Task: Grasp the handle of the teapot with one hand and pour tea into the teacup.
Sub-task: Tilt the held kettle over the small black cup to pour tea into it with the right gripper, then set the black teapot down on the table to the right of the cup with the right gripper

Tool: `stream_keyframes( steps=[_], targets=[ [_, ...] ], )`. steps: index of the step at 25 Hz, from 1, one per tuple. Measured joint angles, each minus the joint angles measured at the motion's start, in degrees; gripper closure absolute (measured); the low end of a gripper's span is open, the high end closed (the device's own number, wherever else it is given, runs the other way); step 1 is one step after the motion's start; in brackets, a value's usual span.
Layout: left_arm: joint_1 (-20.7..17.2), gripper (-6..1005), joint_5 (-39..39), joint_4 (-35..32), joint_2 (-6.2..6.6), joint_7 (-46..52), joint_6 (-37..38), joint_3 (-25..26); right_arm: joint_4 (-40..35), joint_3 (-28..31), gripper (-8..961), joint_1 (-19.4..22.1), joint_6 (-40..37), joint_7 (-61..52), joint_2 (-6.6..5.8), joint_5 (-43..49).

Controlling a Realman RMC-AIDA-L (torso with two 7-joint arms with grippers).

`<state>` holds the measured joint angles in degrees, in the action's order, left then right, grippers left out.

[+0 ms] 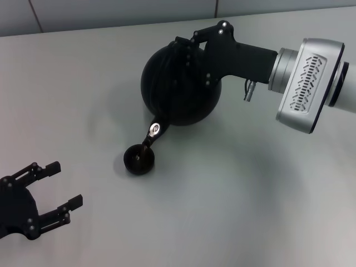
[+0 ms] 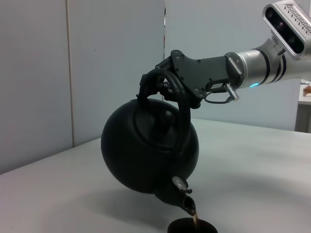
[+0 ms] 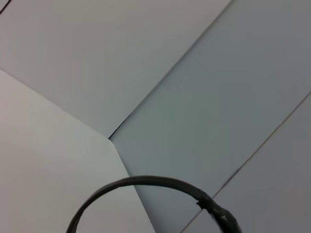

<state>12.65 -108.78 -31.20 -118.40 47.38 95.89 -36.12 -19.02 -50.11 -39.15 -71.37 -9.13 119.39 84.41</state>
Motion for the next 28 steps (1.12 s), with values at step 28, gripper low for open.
stream_keyframes(
  steps=[28],
  targets=[
    [0.08, 198, 0.16, 0.00, 0.03, -0.01, -0.03, 0.00, -7.96, 3.65, 873, 7.38, 2.79, -43.85, -0.30, -0.72]
  ],
)
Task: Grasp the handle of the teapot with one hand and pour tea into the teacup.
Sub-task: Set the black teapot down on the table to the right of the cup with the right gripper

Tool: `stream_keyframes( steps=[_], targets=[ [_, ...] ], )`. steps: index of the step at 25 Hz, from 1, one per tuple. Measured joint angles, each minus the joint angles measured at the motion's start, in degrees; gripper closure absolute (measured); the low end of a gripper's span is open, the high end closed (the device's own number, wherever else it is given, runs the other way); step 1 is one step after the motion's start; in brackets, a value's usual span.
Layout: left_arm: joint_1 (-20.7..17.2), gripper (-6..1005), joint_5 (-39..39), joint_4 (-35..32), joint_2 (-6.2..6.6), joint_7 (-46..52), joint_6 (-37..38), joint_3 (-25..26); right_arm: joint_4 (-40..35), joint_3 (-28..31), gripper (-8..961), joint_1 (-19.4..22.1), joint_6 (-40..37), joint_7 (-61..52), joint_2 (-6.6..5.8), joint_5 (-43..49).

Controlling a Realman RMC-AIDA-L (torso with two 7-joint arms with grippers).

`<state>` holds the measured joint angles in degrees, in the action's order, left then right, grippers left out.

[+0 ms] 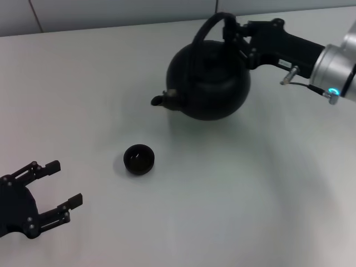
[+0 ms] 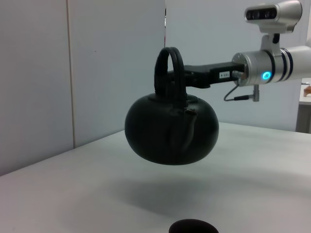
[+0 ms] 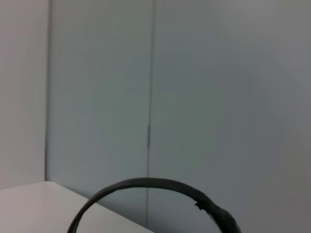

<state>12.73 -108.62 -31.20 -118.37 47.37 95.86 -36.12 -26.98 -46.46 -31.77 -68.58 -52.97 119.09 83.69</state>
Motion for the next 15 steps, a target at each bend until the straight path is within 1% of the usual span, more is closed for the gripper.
stream_keyframes(
  steps=[3, 10, 15],
  targets=[
    [0.16, 198, 0.03, 0.00, 0.00, 0.00, 0.04, 0.00, 0.37, 0.78, 870, 1.15, 1.41, 0.30, 0.09, -0.02],
    [0.27, 198, 0.07, 0.00, 0.03, 0.00, 0.04, 0.00, 2.98, 0.97, 857, 1.91, 2.30, 2.52, 0.09, -1.99],
    [0.31, 198, 0.08, 0.00, 0.06, 0.00, 0.04, 0.00, 5.01, 1.00, 849, 1.90, 4.61, 3.74, 0.22, -2.38]
  ],
)
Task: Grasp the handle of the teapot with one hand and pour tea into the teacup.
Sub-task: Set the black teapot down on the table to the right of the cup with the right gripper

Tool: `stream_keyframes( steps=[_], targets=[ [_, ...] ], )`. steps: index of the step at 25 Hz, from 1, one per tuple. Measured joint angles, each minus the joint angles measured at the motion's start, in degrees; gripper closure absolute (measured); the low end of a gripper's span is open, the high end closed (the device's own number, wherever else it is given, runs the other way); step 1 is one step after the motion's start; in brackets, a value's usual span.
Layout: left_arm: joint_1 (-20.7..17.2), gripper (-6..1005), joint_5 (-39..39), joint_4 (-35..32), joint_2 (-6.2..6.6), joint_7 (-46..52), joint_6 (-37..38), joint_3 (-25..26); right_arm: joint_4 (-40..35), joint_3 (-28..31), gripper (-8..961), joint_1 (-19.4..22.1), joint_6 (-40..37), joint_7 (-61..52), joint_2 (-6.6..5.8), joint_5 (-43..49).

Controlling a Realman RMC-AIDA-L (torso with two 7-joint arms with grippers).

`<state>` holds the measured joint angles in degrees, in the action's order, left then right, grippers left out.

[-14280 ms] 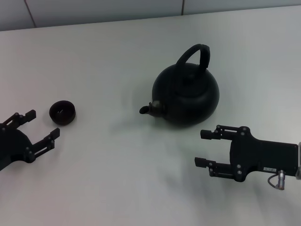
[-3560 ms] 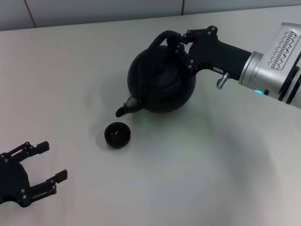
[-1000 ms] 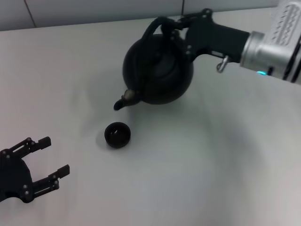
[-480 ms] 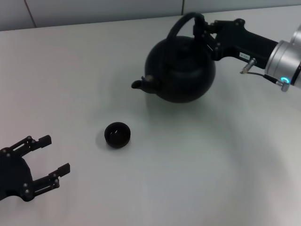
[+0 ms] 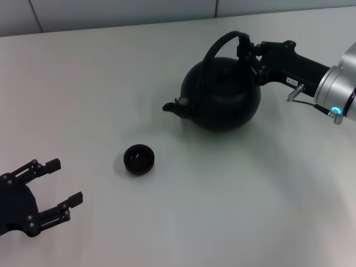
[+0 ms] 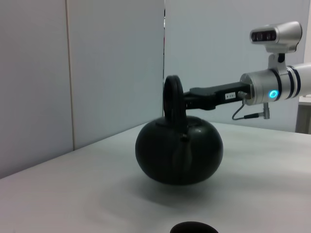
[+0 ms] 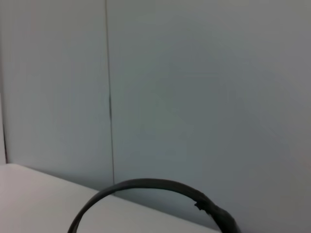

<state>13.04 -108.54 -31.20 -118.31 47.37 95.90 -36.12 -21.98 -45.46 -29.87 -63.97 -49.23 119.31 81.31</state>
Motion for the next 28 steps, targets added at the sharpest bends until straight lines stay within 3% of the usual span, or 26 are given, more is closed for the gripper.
stream_keyframes(
  steps=[26, 28],
  targets=[
    [0.05, 198, -0.01, 0.80, -0.16, 0.00, -0.06, -0.07, 2.01, 0.02, 804, 1.10, 0.20, 4.88, 0.11, -1.70],
    [0.05, 198, -0.01, 0.79, -0.16, 0.00, -0.06, -0.05, 1.81, 0.02, 691, 1.50, 0.12, 4.87, 0.07, -2.38]
  ],
)
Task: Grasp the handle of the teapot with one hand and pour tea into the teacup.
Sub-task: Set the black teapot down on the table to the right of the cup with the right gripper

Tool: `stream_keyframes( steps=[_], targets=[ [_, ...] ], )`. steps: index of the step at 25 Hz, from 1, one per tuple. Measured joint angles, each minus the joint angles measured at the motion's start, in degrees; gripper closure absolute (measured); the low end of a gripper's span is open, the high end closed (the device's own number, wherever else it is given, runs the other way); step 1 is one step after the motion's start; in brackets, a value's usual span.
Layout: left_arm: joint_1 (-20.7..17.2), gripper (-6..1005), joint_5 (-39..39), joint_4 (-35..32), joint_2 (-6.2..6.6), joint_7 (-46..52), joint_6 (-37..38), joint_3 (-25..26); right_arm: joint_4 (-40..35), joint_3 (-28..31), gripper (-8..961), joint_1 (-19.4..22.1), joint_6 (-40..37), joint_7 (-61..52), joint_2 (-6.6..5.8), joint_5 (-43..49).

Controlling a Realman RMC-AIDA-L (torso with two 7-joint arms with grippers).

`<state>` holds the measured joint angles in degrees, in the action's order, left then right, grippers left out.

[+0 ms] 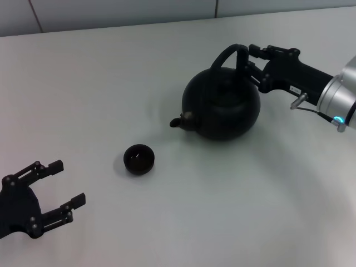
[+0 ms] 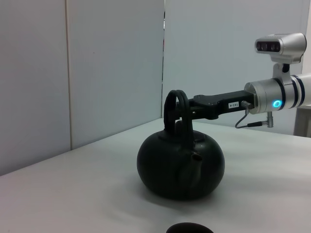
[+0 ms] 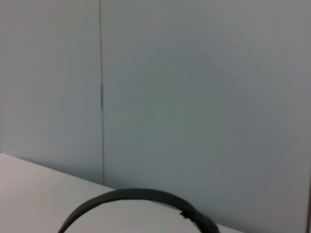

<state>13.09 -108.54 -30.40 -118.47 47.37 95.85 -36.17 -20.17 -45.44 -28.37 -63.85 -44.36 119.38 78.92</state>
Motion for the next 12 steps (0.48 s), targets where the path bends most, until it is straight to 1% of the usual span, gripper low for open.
stream_keyframes(
  steps=[2, 9, 12],
  targets=[
    [0.00, 198, 0.00, 0.00, 0.00, 0.00, 0.01, 0.05, -0.11, 0.00, 578, 0.19, -0.10, 0.00, 0.00, -0.24],
    [0.03, 198, 0.00, -0.01, 0.01, 0.00, 0.13, -0.12, -0.37, 0.00, 435, 1.78, -2.08, 0.06, -0.11, -0.65],
    [0.31, 198, 0.00, -0.01, 0.06, 0.00, 0.13, -0.20, -0.58, 0.03, 374, 3.80, -4.45, 0.11, -0.13, -0.71]
  ],
)
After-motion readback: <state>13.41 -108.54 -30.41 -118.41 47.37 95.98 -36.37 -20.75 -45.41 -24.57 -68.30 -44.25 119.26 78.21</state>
